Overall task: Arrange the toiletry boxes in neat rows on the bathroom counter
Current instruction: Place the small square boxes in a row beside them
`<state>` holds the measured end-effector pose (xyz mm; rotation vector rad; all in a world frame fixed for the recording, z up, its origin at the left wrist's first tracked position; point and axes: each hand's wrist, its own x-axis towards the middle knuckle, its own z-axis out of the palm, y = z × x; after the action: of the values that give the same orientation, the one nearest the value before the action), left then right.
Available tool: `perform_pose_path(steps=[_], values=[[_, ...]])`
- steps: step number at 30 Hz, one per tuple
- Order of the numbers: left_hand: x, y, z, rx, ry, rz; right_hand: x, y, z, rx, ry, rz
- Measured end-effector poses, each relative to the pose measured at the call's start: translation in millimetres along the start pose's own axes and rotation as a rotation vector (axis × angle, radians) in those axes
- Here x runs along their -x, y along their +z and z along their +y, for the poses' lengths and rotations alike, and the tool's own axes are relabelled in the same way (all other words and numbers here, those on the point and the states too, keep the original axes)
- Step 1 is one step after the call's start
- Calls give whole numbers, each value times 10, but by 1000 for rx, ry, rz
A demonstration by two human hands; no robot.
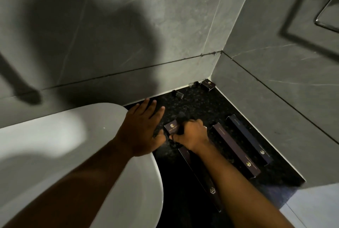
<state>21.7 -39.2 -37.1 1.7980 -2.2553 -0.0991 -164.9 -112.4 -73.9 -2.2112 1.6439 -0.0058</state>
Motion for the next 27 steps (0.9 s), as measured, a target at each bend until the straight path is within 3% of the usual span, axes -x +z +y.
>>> perform_pose_path(steps=[11, 20, 27], values=[[11, -25, 1, -3, -10, -22, 51, 127, 40, -29, -49, 42], [37, 6, -19, 12, 14, 21, -546, -427, 564, -111, 135, 335], [4, 55, -68, -27, 63, 34, -1352, -817, 910, 2, 236, 241]])
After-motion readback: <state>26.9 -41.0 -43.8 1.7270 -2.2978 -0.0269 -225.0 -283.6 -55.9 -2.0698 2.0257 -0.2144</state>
